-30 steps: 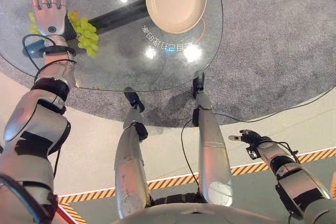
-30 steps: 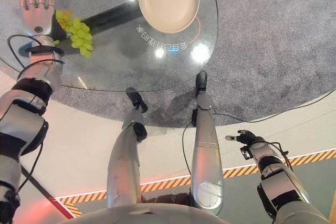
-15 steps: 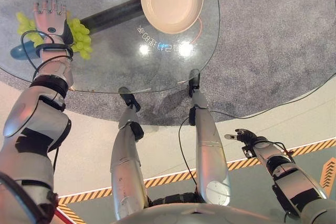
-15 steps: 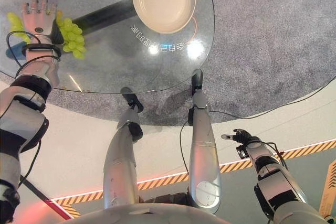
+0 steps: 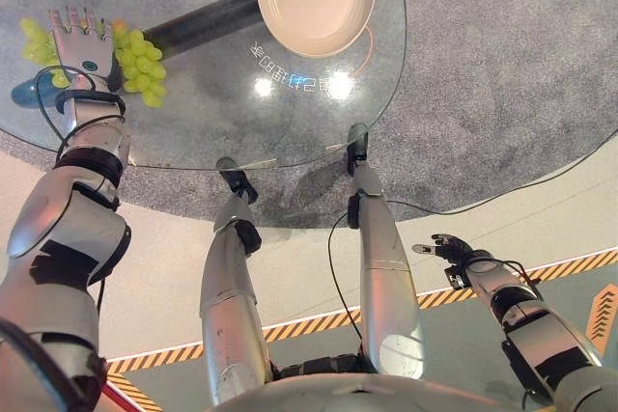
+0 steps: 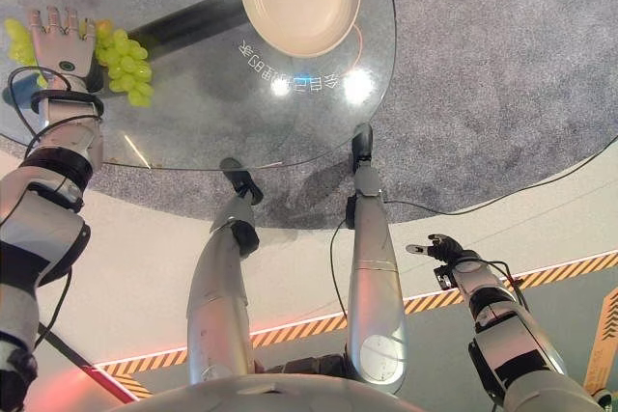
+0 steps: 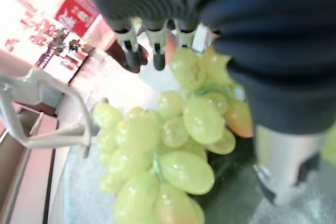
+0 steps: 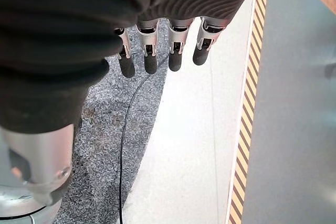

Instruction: Pick up fruits into the plate

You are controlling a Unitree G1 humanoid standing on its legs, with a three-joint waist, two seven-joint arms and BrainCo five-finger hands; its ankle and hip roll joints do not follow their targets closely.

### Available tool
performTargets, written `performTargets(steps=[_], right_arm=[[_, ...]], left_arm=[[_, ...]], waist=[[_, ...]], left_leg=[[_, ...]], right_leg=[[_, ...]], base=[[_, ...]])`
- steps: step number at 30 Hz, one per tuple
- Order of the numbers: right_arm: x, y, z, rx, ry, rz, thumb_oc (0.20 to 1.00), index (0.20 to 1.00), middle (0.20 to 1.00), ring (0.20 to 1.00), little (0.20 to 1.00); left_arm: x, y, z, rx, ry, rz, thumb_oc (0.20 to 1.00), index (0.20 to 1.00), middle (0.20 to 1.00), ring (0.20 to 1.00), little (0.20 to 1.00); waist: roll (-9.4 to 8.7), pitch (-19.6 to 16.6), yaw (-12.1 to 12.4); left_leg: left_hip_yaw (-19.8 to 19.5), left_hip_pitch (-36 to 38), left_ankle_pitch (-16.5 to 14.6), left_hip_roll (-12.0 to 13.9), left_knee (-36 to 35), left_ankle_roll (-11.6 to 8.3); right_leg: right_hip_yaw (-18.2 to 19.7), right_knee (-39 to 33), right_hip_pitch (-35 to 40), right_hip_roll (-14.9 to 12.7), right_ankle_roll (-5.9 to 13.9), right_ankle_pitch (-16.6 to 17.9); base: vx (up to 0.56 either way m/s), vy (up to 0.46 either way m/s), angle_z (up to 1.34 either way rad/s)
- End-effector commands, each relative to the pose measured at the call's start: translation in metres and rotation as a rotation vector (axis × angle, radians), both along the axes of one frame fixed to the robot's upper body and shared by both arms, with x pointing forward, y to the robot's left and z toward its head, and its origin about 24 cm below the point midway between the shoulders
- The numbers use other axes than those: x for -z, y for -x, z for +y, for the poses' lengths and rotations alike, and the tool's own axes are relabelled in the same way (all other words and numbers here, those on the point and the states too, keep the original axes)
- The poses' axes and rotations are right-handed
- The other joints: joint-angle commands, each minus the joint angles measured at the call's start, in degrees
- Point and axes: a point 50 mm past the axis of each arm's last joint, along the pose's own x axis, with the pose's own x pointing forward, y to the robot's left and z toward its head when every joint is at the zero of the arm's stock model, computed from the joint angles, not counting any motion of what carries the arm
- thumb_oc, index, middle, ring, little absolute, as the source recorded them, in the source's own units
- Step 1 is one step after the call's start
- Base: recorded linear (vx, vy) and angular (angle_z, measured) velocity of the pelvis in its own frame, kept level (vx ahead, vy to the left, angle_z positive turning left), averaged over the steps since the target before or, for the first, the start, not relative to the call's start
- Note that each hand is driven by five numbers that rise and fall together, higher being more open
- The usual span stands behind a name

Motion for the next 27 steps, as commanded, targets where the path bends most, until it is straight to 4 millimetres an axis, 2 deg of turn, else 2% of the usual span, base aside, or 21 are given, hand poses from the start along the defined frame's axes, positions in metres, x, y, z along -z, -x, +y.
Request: performTargets(steps=[1, 6, 7, 8, 9, 10, 15, 16, 18, 19, 27], right_arm=[[0.009, 0.031, -0.024, 0.035, 0.049, 0.066, 1.000, 1.000, 1.000, 1.000, 1.000], [0.000, 0.022, -0.026, 0.039, 0.055, 0.029, 1.000, 1.000, 1.000, 1.000, 1.000], [-0.004, 0.017, -0.026, 0.037, 0.054, 0.013, 1.000, 1.000, 1.000, 1.000, 1.000], [-0.001, 0.020, -0.026, 0.037, 0.054, 0.026, 1.000, 1.000, 1.000, 1.000, 1.000], [-0.006, 0.016, -0.026, 0.036, 0.050, 0.003, 1.000, 1.000, 1.000, 1.000, 1.000], [-0.003, 0.019, -0.026, 0.036, 0.049, 0.014, 1.000, 1.000, 1.000, 1.000, 1.000], [-0.001, 0.022, -0.024, 0.040, 0.026, -0.002, 1.000, 1.000, 1.000, 1.000, 1.000], [0.000, 0.023, -0.022, 0.037, 0.027, -0.004, 1.000, 1.000, 1.000, 1.000, 1.000], [0.001, 0.023, -0.021, 0.035, 0.026, -0.008, 1.000, 1.000, 1.000, 1.000, 1.000], [0.002, 0.025, -0.020, 0.033, 0.019, -0.013, 1.000, 1.000, 1.000, 1.000, 1.000], [0.003, 0.027, -0.019, 0.025, 0.015, -0.018, 1.000, 1.000, 1.000, 1.000, 1.000]], left_arm=[[0.007, 0.017, 0.032, -0.119, -0.055, 0.095, 1.000, 1.000, 1.000, 1.000, 1.000], [0.011, 0.017, 0.031, -0.102, -0.036, 0.093, 1.000, 1.000, 1.000, 1.000, 1.000], [0.005, 0.017, 0.031, -0.096, -0.031, 0.064, 1.000, 1.000, 1.000, 1.000, 1.000], [0.010, 0.017, 0.031, -0.095, -0.032, 0.078, 1.000, 1.000, 1.000, 1.000, 1.000], [-0.001, 0.016, 0.028, -0.085, -0.028, 0.035, 1.000, 1.000, 1.000, 1.000, 1.000], [0.002, 0.016, 0.028, -0.083, -0.028, 0.043, 1.000, 1.000, 1.000, 1.000, 1.000], [-0.004, 0.013, 0.024, -0.074, 0.001, 0.028, 1.000, 1.000, 1.000, 1.000, 1.000], [-0.004, 0.013, 0.024, -0.080, 0.026, 0.031, 0.564, 0.564, 0.564, 0.564, 0.564], [-0.003, 0.013, 0.024, -0.087, 0.042, 0.035, 0.344, 0.344, 0.344, 0.344, 0.344], [-0.002, 0.013, 0.026, -0.093, 0.070, 0.043, 0.200, 0.200, 0.200, 0.200, 0.200], [0.003, 0.016, 0.031, -0.105, 0.167, 0.052, 0.200, 0.200, 0.200, 0.200, 0.200]], waist=[[-0.30, 0.31, -0.06], [0.33, 0.31, -0.02], [0.17, 0.31, -0.29], [0.32, 0.31, -0.02], [0.08, 0.31, -0.33], [0.21, 0.31, -0.06], [-0.29, 0.31, -0.05], [-0.52, 0.31, -0.12], [-0.64, 0.31, -0.16], [-0.82, 0.31, -0.17], [-1.17, 0.31, -0.32]], left_leg=[[-5.54, -2.94, -6.01, -5.24, 6.71, -0.91], [-5.28, -2.86, -5.57, -5.46, 5.86, -1.09], [-4.65, -4.26, -3.29, -5.79, 4.90, -0.59], [-5.24, -2.89, -5.35, -5.51, 5.56, -1.10], [-4.26, -4.25, -3.07, -5.68, 4.43, -0.57], [-4.82, -2.95, -5.09, -5.36, 5.05, -1.10], [-4.29, -2.93, -4.98, -4.93, 4.73, -1.23], [-4.19, -2.92, -4.89, -4.82, 4.57, -1.29], [-4.15, -2.90, -4.84, -4.77, 4.45, -1.31], [-3.97, -2.62, -4.72, -4.67, 4.10, -1.34], [-2.67, -2.05, -4.14, -4.01, 3.08, -1.54]], right_leg=[[-1.57, 0.67, 0.86, 5.15, -1.99, -1.66], [-1.42, 0.07, 0.78, 4.98, -1.84, -1.38], [-1.40, -0.84, -0.66, 4.62, -2.20, 0.64], [-1.41, -0.14, 0.73, 4.93, -1.81, -1.24], [-1.52, -1.27, -0.72, 4.60, -2.13, 0.87], [-1.55, -0.59, 0.61, 4.92, -1.72, -0.97], [-2.06, -1.09, 0.72, 4.81, -1.37, -0.52], [-2.16, -1.46, 0.81, 4.79, -1.24, -0.24], [-2.19, -1.69, 0.89, 4.82, -1.18, -0.12], [-2.33, -2.05, 1.19, 4.82, -1.07, 0.03], [-3.32, -2.20, 1.57, 4.72, -0.77, 0.25]], base=[[0.02, 0.046, -0.01], [0.00, 0.036, -0.02], [0.00, 0.013, -0.03], [-0.07, 0.007, -0.02], [0.06, 0.021, -0.02], [0.00, 0.000, 0.00], [0.01, 0.000, 0.00], [0.00, 0.000, 0.00], [0.00, 0.000, 0.00], [0.00, 0.000, 0.00], [0.00, 0.000, 0.00]])
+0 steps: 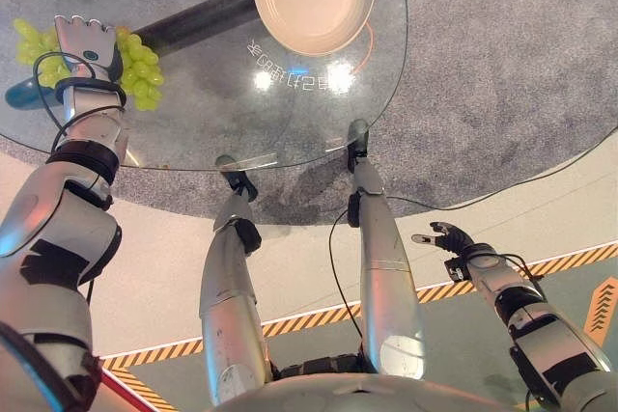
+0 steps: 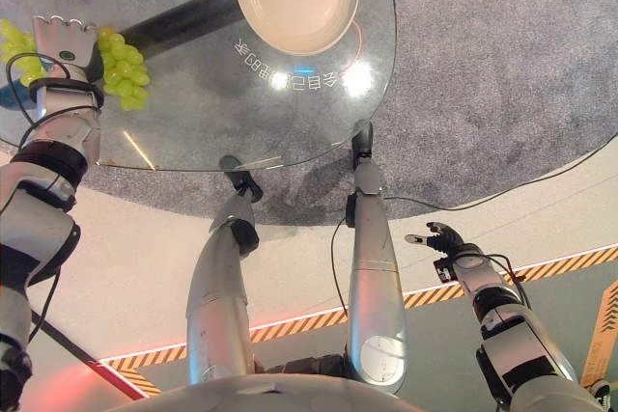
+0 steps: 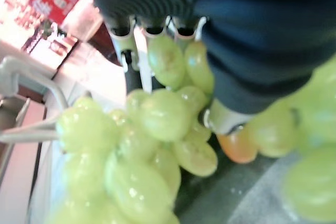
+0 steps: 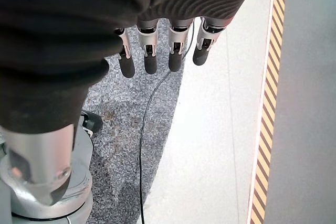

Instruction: Pick up fruits into the plate

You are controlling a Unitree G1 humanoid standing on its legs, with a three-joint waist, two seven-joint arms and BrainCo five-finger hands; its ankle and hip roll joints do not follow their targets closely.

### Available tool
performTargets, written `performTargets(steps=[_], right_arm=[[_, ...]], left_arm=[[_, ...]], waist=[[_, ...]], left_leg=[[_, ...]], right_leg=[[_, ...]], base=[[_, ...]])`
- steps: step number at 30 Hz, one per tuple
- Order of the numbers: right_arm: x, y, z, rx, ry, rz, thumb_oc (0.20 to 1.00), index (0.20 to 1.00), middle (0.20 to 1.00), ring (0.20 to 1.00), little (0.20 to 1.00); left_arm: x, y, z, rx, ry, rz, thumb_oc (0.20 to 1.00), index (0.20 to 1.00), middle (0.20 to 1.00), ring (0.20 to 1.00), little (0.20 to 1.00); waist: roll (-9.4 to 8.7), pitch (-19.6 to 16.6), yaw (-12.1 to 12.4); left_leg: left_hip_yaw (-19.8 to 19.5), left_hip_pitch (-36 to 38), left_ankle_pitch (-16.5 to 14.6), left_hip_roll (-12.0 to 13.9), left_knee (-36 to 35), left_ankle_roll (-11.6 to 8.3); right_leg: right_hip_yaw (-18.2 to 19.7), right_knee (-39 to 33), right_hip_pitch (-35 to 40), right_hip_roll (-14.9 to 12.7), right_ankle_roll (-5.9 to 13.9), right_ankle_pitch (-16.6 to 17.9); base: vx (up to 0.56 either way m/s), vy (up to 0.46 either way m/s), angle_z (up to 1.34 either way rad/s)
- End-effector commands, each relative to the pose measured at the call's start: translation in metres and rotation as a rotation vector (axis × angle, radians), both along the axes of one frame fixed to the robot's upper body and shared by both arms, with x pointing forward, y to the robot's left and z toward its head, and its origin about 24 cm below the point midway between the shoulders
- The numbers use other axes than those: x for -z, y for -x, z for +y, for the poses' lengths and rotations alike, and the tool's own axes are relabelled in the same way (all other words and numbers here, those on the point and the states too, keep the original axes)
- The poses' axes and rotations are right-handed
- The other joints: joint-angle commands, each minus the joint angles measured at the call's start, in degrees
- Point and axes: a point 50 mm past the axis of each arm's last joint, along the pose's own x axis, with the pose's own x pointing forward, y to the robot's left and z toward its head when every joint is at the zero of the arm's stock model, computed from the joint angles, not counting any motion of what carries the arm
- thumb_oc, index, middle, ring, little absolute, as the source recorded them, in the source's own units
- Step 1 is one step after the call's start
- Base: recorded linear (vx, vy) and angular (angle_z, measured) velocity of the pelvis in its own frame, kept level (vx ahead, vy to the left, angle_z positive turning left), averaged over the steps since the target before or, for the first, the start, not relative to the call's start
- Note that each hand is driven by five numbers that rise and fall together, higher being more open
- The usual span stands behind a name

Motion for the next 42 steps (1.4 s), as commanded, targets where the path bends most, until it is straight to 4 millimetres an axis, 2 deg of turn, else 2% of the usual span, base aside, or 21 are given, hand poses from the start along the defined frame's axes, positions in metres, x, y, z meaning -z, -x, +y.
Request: performTargets(steps=[1, 10, 20, 24, 25, 26, 27, 28, 33, 42], right_arm=[[0.015, 0.035, -0.020, 0.047, 0.031, 0.080, 1.000, 1.000, 1.000, 1.000, 1.000], [0.017, 0.038, -0.020, 0.043, 0.026, 0.071, 1.000, 1.000, 1.000, 1.000, 1.000], [0.018, 0.036, -0.013, 0.034, 0.021, 0.062, 1.000, 1.000, 1.000, 1.000, 1.000], [0.024, 0.040, -0.007, 0.030, 0.012, 0.072, 1.000, 1.000, 1.000, 1.000, 1.000], [0.026, 0.043, -0.004, 0.032, 0.008, 0.075, 1.000, 1.000, 1.000, 1.000, 1.000], [0.025, 0.041, -0.003, 0.036, 0.006, 0.063, 1.000, 1.000, 1.000, 1.000, 1.000], [0.025, 0.041, -0.003, 0.037, 0.006, 0.064, 1.000, 1.000, 1.000, 1.000, 1.000], [0.026, 0.041, -0.001, 0.037, 0.007, 0.065, 1.000, 1.000, 1.000, 1.000, 1.000], [0.027, 0.042, 0.007, 0.035, -0.006, 0.062, 1.000, 1.000, 1.000, 1.000, 1.000], [0.032, 0.050, 0.010, 0.038, -0.007, 0.090, 1.000, 1.000, 1.000, 1.000, 1.000]], left_arm=[[0.010, 0.019, 0.037, -0.118, 0.071, 0.038, 0.200, 0.200, 0.200, 0.200, 0.200], [0.007, 0.022, 0.042, -0.116, 0.114, -0.002, 0.200, 0.200, 0.200, 0.200, 0.200], [0.004, 0.020, 0.036, 0.017, 0.334, -0.217, 0.200, 0.200, 0.200, 0.200, 0.200], [-0.008, 0.013, 0.023, 0.174, 0.612, -0.428, 0.200, 0.200, 0.200, 0.200, 0.200], [-0.012, 0.010, 0.014, 0.247, 0.733, -0.511, 0.200, 0.200, 0.200, 0.200, 0.200], [-0.016, 0.008, 0.008, 0.306, 0.808, -0.553, 0.200, 0.200, 0.200, 0.200, 0.200], [-0.016, 0.008, 0.006, 0.322, 0.834, -0.570, 0.200, 0.200, 0.200, 0.200, 0.200], [-0.016, 0.007, 0.001, 0.374, 0.931, -0.607, 0.200, 0.200, 0.200, 0.200, 0.200], [-0.004, 0.004, -0.026, 0.562, 1.225, -0.679, 0.200, 0.200, 0.200, 0.200, 0.200], [0.022, 0.014, -0.044, 0.753, 1.638, -0.679, 0.200, 0.200, 0.200, 0.200, 0.200]], waist=[[-1.28, 0.32, 0.00], [-1.74, 0.32, -0.02], [-1.97, 0.32, 0.34], [-2.07, 0.32, 0.84], [-2.02, 0.32, 1.07], [-2.06, 0.32, 1.05], [-2.01, 0.32, 1.07], [-1.96, 0.32, 1.31], [-1.62, 0.32, 2.22], [-1.60, 0.32, 3.54]], left_leg=[[-2.97, -1.48, -3.91, -4.10, 3.26, -1.73], [-3.28, -1.04, -3.14, -3.95, 1.40, -1.83], [-3.46, -0.18, -2.42, -4.07, -0.38, -2.02], [-3.66, 0.35, -2.52, -4.04, -0.44, -1.96], [-3.78, 0.70, -2.53, -4.16, -0.62, -1.92], [-3.22, -0.41, -0.63, -4.42, -1.20, -1.34], [-3.25, -0.32, -0.64, -4.44, -1.24, -1.34], [-3.35, 0.07, -0.58, -4.58, -1.54, -1.30], [-3.76, 1.66, -0.87, -5.10, -2.33, -1.28], [-4.09, 6.09, -1.01, -5.78, -4.40, -0.90]], right_leg=[[-3.20, -1.85, 2.19, 4.71, -0.77, 0.32], [-3.03, -3.00, 2.55, 5.14, -0.57, 0.91], [-3.08, -4.13, 3.34, 5.18, -0.36, 1.18], [-3.52, -3.46, 3.92, 5.28, -0.47, 0.35], [-3.71, -3.34, 4.19, 5.18, -0.49, 0.10], [-3.92, -3.85, 3.03, 4.84, -0.93, 1.67], [-3.96, -3.85, 3.12, 4.82, -0.92, 1.63], [-4.11, -3.94, 3.51, 4.79, -0.91, 1.54], [-4.76, -4.09, 5.11, 4.50, -0.82, 0.90], [-5.81, -5.40, 9.88, 4.07, -0.74, 0.52]], base=[[0.00, 0.000, 0.00], [0.00, 0.000, 0.00], [0.00, -0.004, 0.02], [0.00, -0.039, 0.03], [-0.05, -0.059, 0.08], [-0.05, -0.049, 0.09], [-0.06, -0.034, 0.09], [0.00, -0.013, 0.10], [0.00, -0.015, 0.02], [0.00, -0.012, 0.03]])
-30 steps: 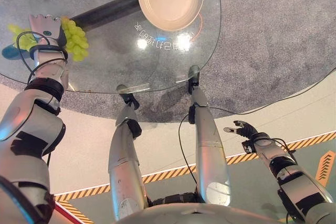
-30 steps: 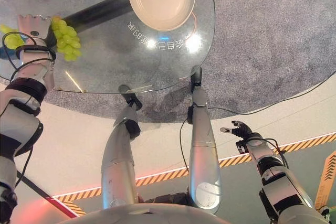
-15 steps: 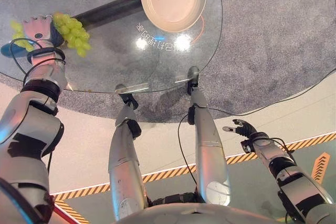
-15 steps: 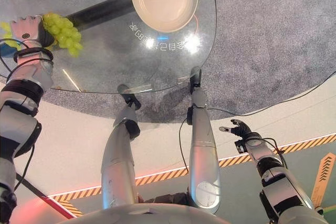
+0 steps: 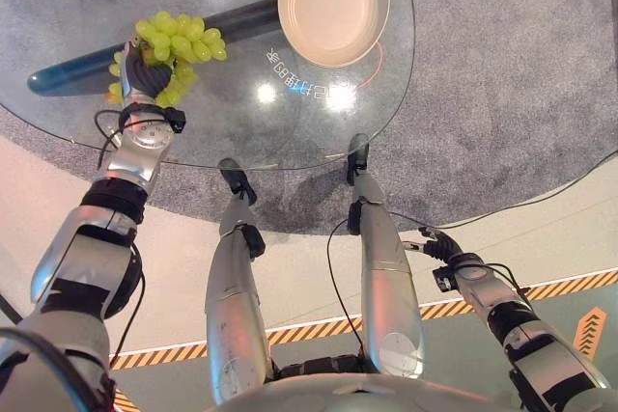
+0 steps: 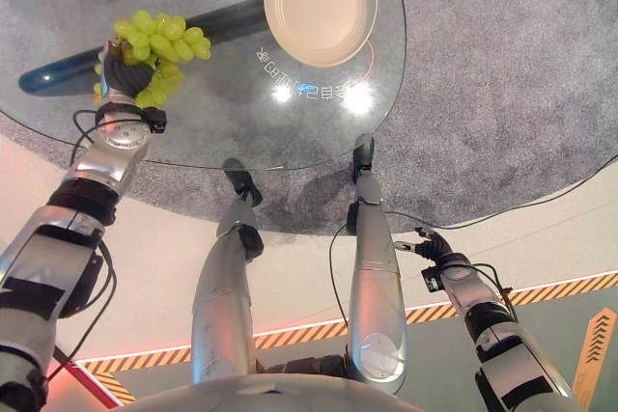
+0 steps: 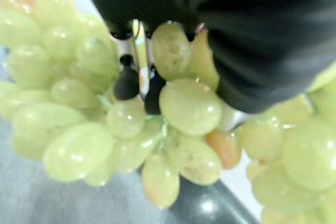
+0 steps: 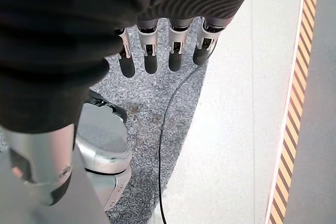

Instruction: Pick up fruits into the plate

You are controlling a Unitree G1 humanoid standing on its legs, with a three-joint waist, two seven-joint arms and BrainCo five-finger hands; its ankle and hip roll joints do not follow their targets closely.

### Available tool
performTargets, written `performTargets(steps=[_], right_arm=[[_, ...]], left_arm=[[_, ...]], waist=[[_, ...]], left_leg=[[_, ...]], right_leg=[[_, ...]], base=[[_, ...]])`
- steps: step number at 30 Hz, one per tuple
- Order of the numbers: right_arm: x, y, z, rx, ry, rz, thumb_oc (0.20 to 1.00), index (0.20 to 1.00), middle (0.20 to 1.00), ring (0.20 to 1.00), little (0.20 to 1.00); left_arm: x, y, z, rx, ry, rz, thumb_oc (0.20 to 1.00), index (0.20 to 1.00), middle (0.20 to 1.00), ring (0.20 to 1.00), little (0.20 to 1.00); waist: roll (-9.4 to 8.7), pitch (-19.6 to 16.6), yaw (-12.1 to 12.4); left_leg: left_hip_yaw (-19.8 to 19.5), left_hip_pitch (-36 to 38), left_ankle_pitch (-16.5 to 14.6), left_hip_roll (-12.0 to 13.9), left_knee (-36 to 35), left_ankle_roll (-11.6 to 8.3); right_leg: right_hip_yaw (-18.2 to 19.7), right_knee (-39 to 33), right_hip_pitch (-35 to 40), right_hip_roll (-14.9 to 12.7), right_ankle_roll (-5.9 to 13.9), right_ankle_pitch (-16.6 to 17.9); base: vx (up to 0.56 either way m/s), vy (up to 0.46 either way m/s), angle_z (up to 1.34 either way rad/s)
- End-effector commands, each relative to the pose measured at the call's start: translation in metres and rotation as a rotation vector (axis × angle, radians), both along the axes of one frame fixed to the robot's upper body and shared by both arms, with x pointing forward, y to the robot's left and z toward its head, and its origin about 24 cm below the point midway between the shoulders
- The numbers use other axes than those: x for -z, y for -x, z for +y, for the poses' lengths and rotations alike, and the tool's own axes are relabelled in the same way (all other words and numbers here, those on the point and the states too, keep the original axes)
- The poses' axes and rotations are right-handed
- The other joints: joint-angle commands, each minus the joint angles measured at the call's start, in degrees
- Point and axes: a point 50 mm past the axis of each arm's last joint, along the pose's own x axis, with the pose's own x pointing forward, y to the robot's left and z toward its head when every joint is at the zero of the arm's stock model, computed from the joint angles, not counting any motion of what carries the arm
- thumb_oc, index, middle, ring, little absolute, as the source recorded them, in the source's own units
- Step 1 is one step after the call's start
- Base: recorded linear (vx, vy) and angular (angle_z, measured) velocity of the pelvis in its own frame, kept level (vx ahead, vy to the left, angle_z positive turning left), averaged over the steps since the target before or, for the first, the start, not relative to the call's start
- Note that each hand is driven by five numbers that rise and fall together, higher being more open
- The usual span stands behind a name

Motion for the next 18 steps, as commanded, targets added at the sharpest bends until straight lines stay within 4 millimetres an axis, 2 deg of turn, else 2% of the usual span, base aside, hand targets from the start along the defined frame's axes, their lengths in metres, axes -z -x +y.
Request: performTargets(steps=[1, 11, 18], right_arm=[[0.019, 0.036, -0.013, 0.044, 0.026, 0.108, 1.000, 1.000, 1.000, 1.000, 1.000], [0.023, 0.044, -0.020, 0.073, 0.043, 0.118, 1.000, 1.000, 1.000, 1.000, 1.000], [0.017, 0.035, -0.006, 0.021, 0.017, 0.035, 1.000, 1.000, 1.000, 1.000, 1.000]], left_arm=[[-0.023, 0.006, 0.006, 0.101, 0.171, -0.143, 0.200, 0.200, 0.200, 0.200, 0.200], [-0.009, 0.014, -0.023, 0.426, 0.498, -0.189, 0.200, 0.200, 0.200, 0.200, 0.200], [0.000, 0.026, -0.042, 0.631, 0.625, -0.212, 0.200, 0.200, 0.200, 0.200, 0.200]], waist=[[-1.33, 0.22, 1.18], [-0.18, 0.22, 2.42], [-0.77, 0.22, 3.81]], left_leg=[[-1.53, -0.44, -5.98, -4.72, 3.78, -0.31], [-1.47, 5.33, -6.63, -4.86, 2.97, 0.24], [-2.04, 13.27, -7.44, -5.00, 1.99, 0.80]], right_leg=[[-2.18, -3.36, 3.43, 4.03, -0.60, 0.27], [-3.13, -3.08, 9.20, 3.27, -0.98, -1.59], [-4.16, -3.46, 17.50, 2.99, -1.10, -3.10]], base=[[0.00, 0.000, 0.00], [0.00, 0.004, 0.01], [-0.01, -0.011, 0.02]])
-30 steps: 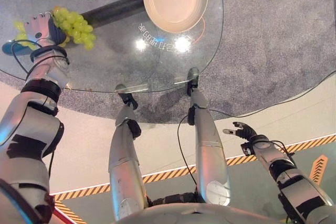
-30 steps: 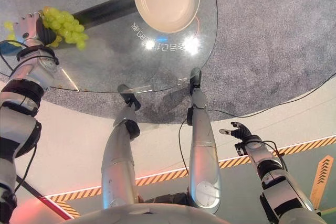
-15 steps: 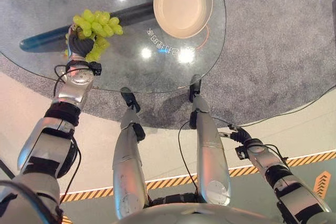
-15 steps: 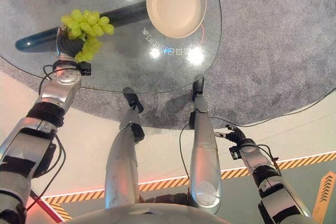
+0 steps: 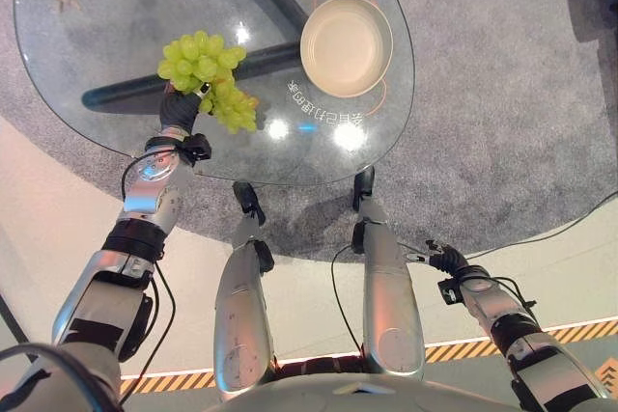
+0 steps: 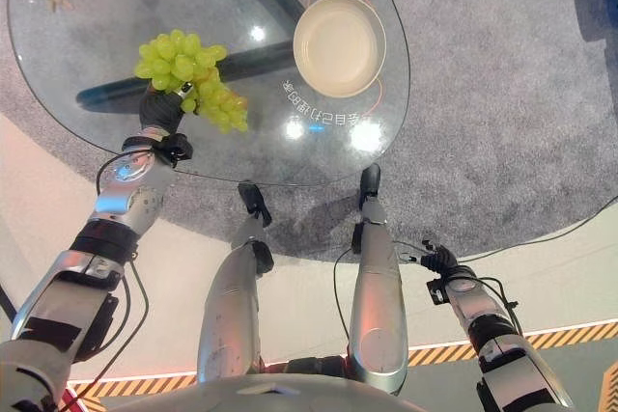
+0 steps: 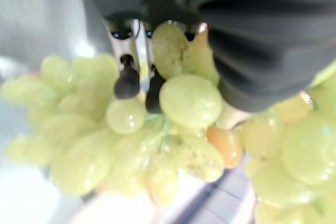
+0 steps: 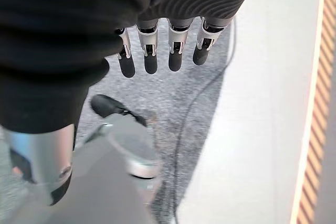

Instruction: Pick up fruits into the plate

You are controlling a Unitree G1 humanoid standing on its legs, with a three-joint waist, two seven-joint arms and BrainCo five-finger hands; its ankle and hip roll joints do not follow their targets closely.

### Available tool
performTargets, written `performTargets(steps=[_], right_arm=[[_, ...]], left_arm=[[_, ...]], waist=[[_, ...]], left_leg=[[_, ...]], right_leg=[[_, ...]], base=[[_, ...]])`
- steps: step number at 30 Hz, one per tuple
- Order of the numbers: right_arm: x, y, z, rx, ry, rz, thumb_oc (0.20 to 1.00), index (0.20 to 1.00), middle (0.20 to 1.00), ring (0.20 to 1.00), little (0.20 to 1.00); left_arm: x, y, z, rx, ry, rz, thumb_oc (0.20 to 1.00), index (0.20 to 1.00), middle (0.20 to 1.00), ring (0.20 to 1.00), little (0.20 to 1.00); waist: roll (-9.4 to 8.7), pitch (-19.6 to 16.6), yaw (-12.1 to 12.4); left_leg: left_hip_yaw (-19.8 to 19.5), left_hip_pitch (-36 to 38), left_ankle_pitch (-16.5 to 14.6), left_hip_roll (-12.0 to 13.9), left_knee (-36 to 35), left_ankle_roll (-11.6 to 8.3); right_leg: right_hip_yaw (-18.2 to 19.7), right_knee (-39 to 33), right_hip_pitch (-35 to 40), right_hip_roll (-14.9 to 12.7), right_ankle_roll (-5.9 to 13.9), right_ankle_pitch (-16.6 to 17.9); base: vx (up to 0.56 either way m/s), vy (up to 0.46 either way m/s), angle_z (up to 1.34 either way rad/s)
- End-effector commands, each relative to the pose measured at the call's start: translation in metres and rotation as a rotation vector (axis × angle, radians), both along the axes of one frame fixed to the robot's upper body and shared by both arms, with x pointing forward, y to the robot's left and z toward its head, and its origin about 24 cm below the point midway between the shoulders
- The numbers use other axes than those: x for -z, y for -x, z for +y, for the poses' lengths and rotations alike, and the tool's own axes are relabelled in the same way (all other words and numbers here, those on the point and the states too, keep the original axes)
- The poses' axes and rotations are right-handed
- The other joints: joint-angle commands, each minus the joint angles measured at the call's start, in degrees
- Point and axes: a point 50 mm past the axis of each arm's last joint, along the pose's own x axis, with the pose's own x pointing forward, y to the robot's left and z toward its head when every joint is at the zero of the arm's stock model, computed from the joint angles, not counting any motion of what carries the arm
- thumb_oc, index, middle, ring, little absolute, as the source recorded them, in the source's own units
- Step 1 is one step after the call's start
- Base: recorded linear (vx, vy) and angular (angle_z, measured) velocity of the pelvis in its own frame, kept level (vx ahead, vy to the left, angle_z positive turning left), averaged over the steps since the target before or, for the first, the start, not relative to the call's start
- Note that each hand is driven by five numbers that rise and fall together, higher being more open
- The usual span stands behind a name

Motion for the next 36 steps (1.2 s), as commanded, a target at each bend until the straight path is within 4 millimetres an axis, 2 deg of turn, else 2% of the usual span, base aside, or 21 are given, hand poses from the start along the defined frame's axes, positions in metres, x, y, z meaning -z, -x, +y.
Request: performTargets(steps=[1, 6, 8, 9, 12, 13, 16, 17, 18, 19, 21, 25, 32, 36], right_arm=[[0.009, 0.019, 0.003, 0.000, -0.010, -0.013, 1.000, 1.000, 1.000, 1.000, 1.000], [-0.015, -0.001, 0.028, -0.097, -0.087, -0.155, 1.000, 1.000, 1.000, 1.000, 1.000], [-0.022, -0.004, 0.034, -0.139, -0.097, -0.183, 1.000, 1.000, 1.000, 1.000, 1.000], [-0.035, -0.008, 0.044, -0.214, -0.099, -0.225, 1.000, 1.000, 1.000, 1.000, 1.000], [-0.051, -0.016, 0.051, -0.294, -0.096, -0.286, 1.000, 1.000, 1.000, 1.000, 1.000], [-0.066, -0.024, 0.055, -0.348, -0.084, -0.335, 1.000, 1.000, 1.000, 1.000, 1.000], [-0.082, -0.034, 0.055, -0.361, -0.070, -0.361, 1.000, 1.000, 1.000, 1.000, 1.000], [-0.095, -0.045, 0.062, -0.383, -0.088, -0.394, 1.000, 1.000, 1.000, 1.000, 1.000], [-0.098, -0.047, 0.063, -0.385, -0.099, -0.396, 1.000, 1.000, 1.000, 1.000, 1.000], [-0.113, -0.057, 0.077, -0.404, -0.186, -0.424, 1.000, 1.000, 1.000, 1.000, 1.000], [-0.124, -0.063, 0.095, -0.447, -0.278, -0.438, 1.000, 1.000, 1.000, 1.000, 1.000], [-0.135, -0.065, 0.120, -0.556, -0.340, -0.418, 1.000, 1.000, 1.000, 1.000, 1.000], [-0.139, -0.066, 0.132, -0.625, -0.320, -0.369, 1.000, 1.000, 1.000, 1.000, 1.000], [-0.138, -0.065, 0.141, -0.623, -0.374, -0.331, 1.000, 1.000, 1.000, 1.000, 1.000]], left_arm=[[-0.034, 0.008, 0.005, 0.061, 0.075, -0.207, 0.200, 0.200, 0.200, 0.200, 0.200], [-0.027, 0.022, -0.008, 0.153, 0.007, -0.204, 0.200, 0.200, 0.200, 0.200, 0.200], [-0.020, 0.027, -0.012, 0.179, -0.017, -0.189, 0.200, 0.200, 0.200, 0.200, 0.200], [-0.010, 0.035, -0.018, 0.211, -0.055, -0.159, 0.200, 0.200, 0.200, 0.200, 0.200], [0.000, 0.043, -0.022, 0.248, -0.097, -0.135, 0.200, 0.200, 0.200, 0.200, 0.200], [0.005, 0.047, -0.026, 0.263, -0.129, -0.129, 0.200, 0.200, 0.200, 0.200, 0.200], [0.012, 0.050, -0.032, 0.276, -0.142, -0.103, 0.200, 0.200, 0.200, 0.200, 0.200], [0.018, 0.050, -0.036, 0.299, -0.153, -0.082, 0.200, 0.200, 0.200, 0.200, 0.200], [0.018, 0.050, -0.036, 0.303, -0.155, -0.077, 0.200, 0.200, 0.200, 0.200, 0.200], [0.022, 0.051, -0.041, 0.343, -0.148, -0.055, 0.200, 0.200, 0.200, 0.200, 0.200], [0.027, 0.053, -0.046, 0.389, -0.153, -0.035, 0.200, 0.200, 0.200, 0.200, 0.200], [0.034, 0.060, -0.058, 0.480, -0.149, -0.011, 0.200, 0.200, 0.200, 0.200, 0.200], [0.034, 0.070, -0.069, 0.597, -0.145, -0.013, 0.200, 0.200, 0.200, 0.200, 0.200], [0.033, 0.075, -0.077, 0.665, -0.147, -0.018, 0.200, 0.200, 0.200, 0.200, 0.200]], waist=[[-0.97, 0.05, 1.33], [-1.76, 0.05, 2.21], [-1.66, -1.18, 2.22], [-1.30, -3.90, 2.32], [-0.96, -6.78, 2.57], [-0.70, -8.67, 2.81], [-0.16, -11.40, 3.29], [0.17, -13.26, 3.62], [0.21, -13.56, 3.65], [0.44, -15.15, 3.99], [0.67, -16.62, 4.28], [0.97, -19.12, 4.89], [1.13, -21.18, 5.33], [1.25, -21.88, 5.37]], left_leg=[[-2.13, 0.80, -8.10, -4.26, 5.95, 0.86], [-2.37, 9.94, -8.14, -3.22, 3.54, 0.66], [-2.45, 12.11, -7.86, -2.97, 2.57, 0.54], [-2.53, 15.21, -6.89, -2.29, 0.12, 0.05], [-2.32, 18.69, -5.73, -1.44, -2.78, -0.54], [-2.32, 20.61, -4.87, -0.87, -4.49, -0.95], [-2.47, 22.35, -3.83, -0.18, -5.90, -1.54], [-2.76, 23.87, -3.52, -0.01, -6.58, -1.80], [-2.83, 24.18, -3.50, -0.05, -6.70, -1.82], [-2.69, 25.41, -3.48, 0.05, -7.03, -2.00], [-2.38, 26.68, -3.78, 0.07, -7.13, -1.95], [-1.80, 29.02, -4.17, 0.23, -7.71, -2.02], [-0.75, 32.14, -4.34, 0.96, -9.08, -2.19], [-0.33, 33.32, -4.35, 1.23, -9.79, -2.23]], right_leg=[[-2.85, -0.07, 4.74, 3.05, -1.09, -3.15], [-3.34, -2.47, 14.25, 2.48, -0.89, -3.22], [-3.39, -3.48, 16.46, 2.29, -0.81, -3.05], [-3.76, -5.47, 19.73, 1.89, -0.60, -2.69], [-4.38, -7.83, 23.45, 1.77, -0.39, -2.28], [-4.77, -9.06, 25.58, 1.84, -0.31, -2.09], [-5.22, -9.91, 27.86, 1.87, -0.48, -1.97], [-5.68, -10.57, 29.79, 1.91, -0.57, -2.03], [-5.76, -10.74, 30.13, 1.91, -0.59, -2.01], [-6.38, -11.09, 31.37, 1.70, -0.73, -2.06], [-6.77, -11.33, 32.68, 1.57, -0.99, -2.28], [-7.64, -12.22, 35.00, 1.33, -1.05, -2.46], [-8.36, -14.16, 37.99, 1.21, -0.67, -2.12], [-8.35, -14.90, 38.83, 1.26, -0.56, -1.91]], base=[[0.01, -0.051, 0.02], [0.01, -0.033, 0.04], [0.08, 0.016, 0.02], [0.14, 0.030, 0.05], [0.12, 0.012, 0.04], [0.11, 0.010, 0.01], [0.12, 0.019, 0.00], [0.14, 0.016, 0.08], [0.15, 0.022, 0.09], [0.09, 0.022, 0.08], [0.09, 0.021, 0.00], [0.06, 0.013, 0.02], [0.01, -0.002, 0.00], [0.00, -0.011, -0.03]])
